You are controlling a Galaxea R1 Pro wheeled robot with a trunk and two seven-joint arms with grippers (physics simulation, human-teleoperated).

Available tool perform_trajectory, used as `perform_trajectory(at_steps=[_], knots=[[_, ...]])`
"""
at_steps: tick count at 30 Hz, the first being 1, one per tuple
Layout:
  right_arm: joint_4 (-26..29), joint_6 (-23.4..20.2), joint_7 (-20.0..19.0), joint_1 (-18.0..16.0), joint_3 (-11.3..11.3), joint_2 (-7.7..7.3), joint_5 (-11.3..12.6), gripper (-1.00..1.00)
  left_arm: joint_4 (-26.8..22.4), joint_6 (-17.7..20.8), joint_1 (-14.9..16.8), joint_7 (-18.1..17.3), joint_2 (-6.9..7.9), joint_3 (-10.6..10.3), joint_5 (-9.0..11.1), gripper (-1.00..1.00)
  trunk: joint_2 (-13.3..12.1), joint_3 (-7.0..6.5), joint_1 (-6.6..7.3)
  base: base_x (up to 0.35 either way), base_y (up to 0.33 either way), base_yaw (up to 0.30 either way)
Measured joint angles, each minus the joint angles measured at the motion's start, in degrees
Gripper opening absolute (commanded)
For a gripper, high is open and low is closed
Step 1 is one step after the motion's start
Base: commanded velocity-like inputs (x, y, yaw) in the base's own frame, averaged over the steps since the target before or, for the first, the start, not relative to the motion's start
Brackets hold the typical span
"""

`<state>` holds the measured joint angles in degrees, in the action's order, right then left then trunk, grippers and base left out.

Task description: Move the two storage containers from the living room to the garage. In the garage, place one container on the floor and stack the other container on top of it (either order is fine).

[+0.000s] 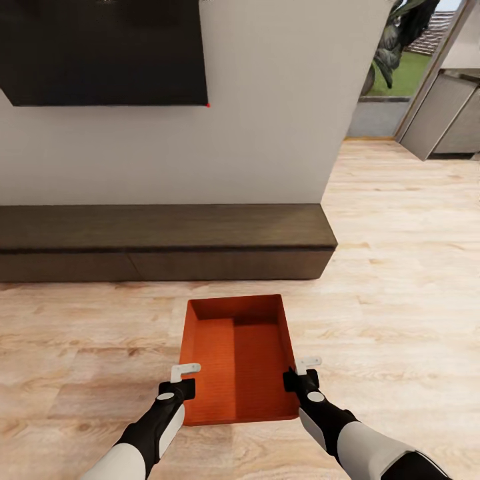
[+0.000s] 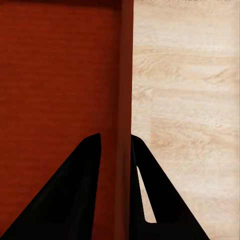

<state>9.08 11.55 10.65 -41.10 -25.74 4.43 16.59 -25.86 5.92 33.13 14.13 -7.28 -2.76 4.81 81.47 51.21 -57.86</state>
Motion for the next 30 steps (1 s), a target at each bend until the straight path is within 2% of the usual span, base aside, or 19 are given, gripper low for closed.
perform_trajectory(at_steps=[30], knots=[[0.0, 0.12, 0.04, 0.0, 0.01, 0.04, -0.02, -1.0, 0.01, -0.15, 0.0, -0.06, 0.07, -0.1, 0.1, -1.0, -12.04, -5.39, 6.59, 0.0, 0.0, -0.001]])
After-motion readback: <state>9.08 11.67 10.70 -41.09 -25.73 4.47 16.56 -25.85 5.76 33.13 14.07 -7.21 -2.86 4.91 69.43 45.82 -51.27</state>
